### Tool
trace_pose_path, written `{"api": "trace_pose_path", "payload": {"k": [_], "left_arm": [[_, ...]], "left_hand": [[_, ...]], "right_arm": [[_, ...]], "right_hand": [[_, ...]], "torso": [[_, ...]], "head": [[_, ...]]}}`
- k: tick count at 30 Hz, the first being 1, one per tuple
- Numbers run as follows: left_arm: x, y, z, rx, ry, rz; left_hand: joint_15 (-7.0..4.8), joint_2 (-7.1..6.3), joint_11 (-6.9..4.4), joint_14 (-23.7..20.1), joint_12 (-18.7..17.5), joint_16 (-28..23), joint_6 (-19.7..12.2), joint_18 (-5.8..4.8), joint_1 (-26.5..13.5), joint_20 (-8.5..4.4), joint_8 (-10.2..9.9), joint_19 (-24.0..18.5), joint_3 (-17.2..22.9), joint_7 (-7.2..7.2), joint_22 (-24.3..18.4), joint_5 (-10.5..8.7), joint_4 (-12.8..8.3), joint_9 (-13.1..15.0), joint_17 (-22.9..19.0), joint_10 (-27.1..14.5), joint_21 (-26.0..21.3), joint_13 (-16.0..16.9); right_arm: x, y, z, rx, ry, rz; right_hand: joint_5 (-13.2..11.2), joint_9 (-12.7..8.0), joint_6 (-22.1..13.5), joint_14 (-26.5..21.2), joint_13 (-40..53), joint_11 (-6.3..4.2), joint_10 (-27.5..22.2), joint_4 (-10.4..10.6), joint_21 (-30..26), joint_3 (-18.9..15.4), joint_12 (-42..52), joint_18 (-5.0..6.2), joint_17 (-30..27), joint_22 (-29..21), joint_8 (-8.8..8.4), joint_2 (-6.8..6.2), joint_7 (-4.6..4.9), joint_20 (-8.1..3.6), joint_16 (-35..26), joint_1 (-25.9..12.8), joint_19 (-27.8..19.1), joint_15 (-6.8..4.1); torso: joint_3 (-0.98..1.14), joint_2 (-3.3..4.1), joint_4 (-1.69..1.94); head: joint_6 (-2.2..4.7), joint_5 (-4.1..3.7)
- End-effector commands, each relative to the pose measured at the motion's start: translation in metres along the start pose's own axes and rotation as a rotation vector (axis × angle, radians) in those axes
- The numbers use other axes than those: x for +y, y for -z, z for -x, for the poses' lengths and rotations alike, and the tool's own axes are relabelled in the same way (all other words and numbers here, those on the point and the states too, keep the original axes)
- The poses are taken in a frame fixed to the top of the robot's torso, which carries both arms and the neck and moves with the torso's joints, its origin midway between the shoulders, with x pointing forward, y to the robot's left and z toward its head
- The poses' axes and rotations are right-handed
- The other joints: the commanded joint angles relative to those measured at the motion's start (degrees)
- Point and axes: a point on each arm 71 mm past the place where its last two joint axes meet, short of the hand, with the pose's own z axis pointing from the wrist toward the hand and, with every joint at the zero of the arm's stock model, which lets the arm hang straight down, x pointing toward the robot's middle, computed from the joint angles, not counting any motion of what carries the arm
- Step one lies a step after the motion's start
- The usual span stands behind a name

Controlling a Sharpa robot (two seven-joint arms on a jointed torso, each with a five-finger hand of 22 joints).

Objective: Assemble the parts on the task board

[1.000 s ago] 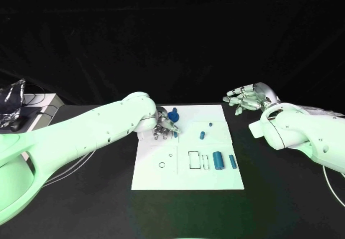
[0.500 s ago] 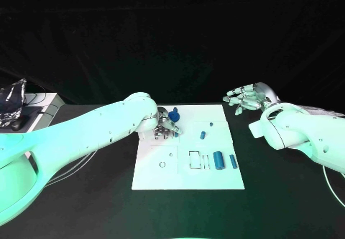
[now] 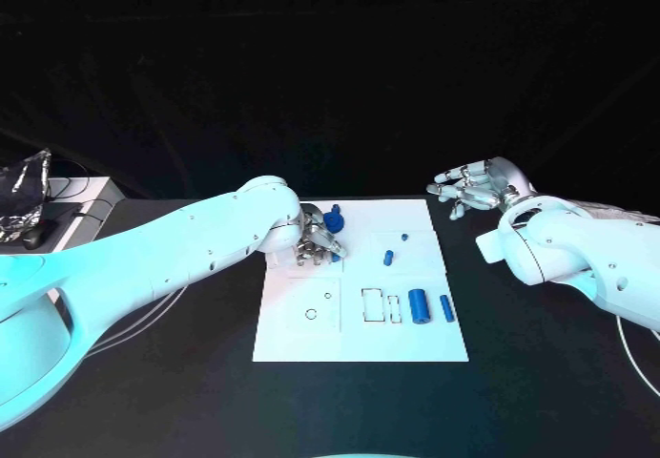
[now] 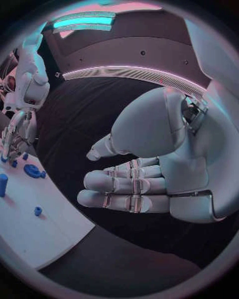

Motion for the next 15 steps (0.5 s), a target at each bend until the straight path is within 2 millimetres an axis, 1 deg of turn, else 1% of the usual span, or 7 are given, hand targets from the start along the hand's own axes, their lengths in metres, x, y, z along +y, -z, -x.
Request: {"api": "trace_pose_path", "payload": {"k": [1,3,5,8,12,14,15], "left_arm": [[0.0008,-0.0011,-0.0039,0.024,0.014,-0.018],[0.0011,-0.0008,-0.0042,0.028,0.018,-0.022],[0.0013,-0.0005,-0.0045,0.033,0.022,-0.025],[0.0020,-0.0002,-0.0045,0.036,0.025,-0.026],[0.0039,0.0002,-0.0040,0.039,0.027,-0.024],[0.0047,0.0004,-0.0037,0.039,0.028,-0.024],[0.0052,0.0006,-0.0035,0.038,0.029,-0.024]], "left_hand": [[-0.06,0.95,-0.03,-0.4,-0.4,0.1,-0.5,-0.42,1.3,0.00,-0.3,-0.4,4.1,-0.09,0.2,1.70,-4.6,-0.1,-0.1,-0.4,-0.1,-0.2],[-0.03,1.53,0.04,-0.5,-0.6,0.1,-0.9,-0.34,1.8,0.01,-0.3,-0.5,5.5,0.18,0.2,4.06,-6.1,0.0,-0.1,-0.4,-0.1,-0.4],[0.13,2.08,0.21,-0.6,-1.0,0.2,-1.4,-0.20,1.6,0.08,-0.1,-0.7,6.5,0.53,0.4,5.98,-7.6,0.3,-0.1,-0.3,-0.1,-0.7],[0.24,2.58,0.29,-0.8,-1.3,0.2,-1.7,0.02,0.6,0.28,0.1,-0.9,7.0,0.71,0.6,7.34,-9.1,0.6,-0.4,-0.4,-0.1,-0.9],[0.29,2.96,0.37,-0.9,-1.3,0.3,-1.7,0.17,-0.1,0.39,-0.1,-1.0,7.3,0.85,0.9,8.19,-10.0,0.5,-0.5,-0.5,-0.1,-1.0],[0.35,2.82,0.45,-1.0,-1.5,0.2,-1.6,0.23,-0.2,0.41,-0.5,-1.1,7.3,1.01,0.9,9.52,-10.4,0.3,-0.7,-0.5,-0.2,-1.1],[0.34,2.71,0.48,-1.0,-1.6,0.3,-1.6,0.27,-0.2,0.40,-0.7,-1.1,7.4,1.14,0.9,11.06,-10.7,0.1,-0.7,-0.6,-0.2,-1.2]], "right_arm": [[-0.0007,0.0000,-0.0018,0.019,-0.005,-0.008],[-0.0009,-0.0001,-0.0019,0.019,-0.006,-0.009],[-0.0011,-0.0001,-0.0018,0.019,-0.007,-0.011],[-0.0015,-0.0001,-0.0015,0.018,-0.007,-0.012],[-0.0017,-0.0001,-0.0014,0.019,-0.008,-0.014],[-0.0019,-0.0001,-0.0013,0.019,-0.008,-0.015],[-0.0020,-0.0001,-0.0012,0.019,-0.009,-0.016]], "right_hand": [[0.2,-0.1,0.1,0.5,-0.1,0.09,0.3,0.3,0.4,-0.2,-0.4,-1.08,0.1,-0.1,-0.20,-0.23,0.07,-0.18,-0.3,0.2,0.3,0.08],[0.2,-0.1,0.1,0.4,-0.1,0.10,0.4,0.3,0.4,-0.2,-0.4,-1.08,0.1,-0.1,-0.20,-0.22,0.08,-0.18,-0.3,0.2,0.2,0.09],[0.2,-0.2,0.1,0.4,-0.1,0.10,0.4,0.3,0.4,-0.2,-0.4,-1.08,0.1,-0.1,-0.21,-0.22,0.09,-0.18,-0.3,0.2,0.2,0.09],[0.3,-0.2,0.0,0.4,-0.2,0.11,0.4,0.3,0.4,-0.2,-0.4,-1.07,0.2,-0.2,-0.21,-0.23,0.11,-0.17,-0.3,0.2,0.2,0.10],[0.2,-0.3,-0.1,0.5,-0.2,0.11,0.4,0.3,0.5,-0.2,-0.4,-1.07,0.2,-0.2,-0.21,-0.23,0.12,-0.17,-0.3,0.2,0.2,0.09],[0.2,-0.3,-0.1,0.5,-0.2,0.11,0.4,0.3,0.5,-0.2,-0.4,-1.07,0.2,-0.2,-0.21,-0.23,0.12,-0.17,-0.3,0.2,0.2,0.09],[0.2,-0.3,-0.1,0.5,-0.2,0.11,0.4,0.3,0.5,-0.2,-0.4,-1.07,0.2,-0.2,-0.21,-0.23,0.12,-0.17,-0.3,0.2,0.2,0.09]], "torso": [[0.01,0.04,-0.04],[0.00,0.03,-0.04],[0.00,0.02,-0.04],[-0.04,0.06,0.03],[-0.02,0.03,0.04],[-0.02,-0.01,0.03],[-0.02,-0.01,0.03]], "head": [[0.00,0.03],[0.04,-0.01],[0.02,-0.01],[-0.05,-0.05],[-0.07,0.02],[-0.13,0.05],[-0.13,0.05]]}}
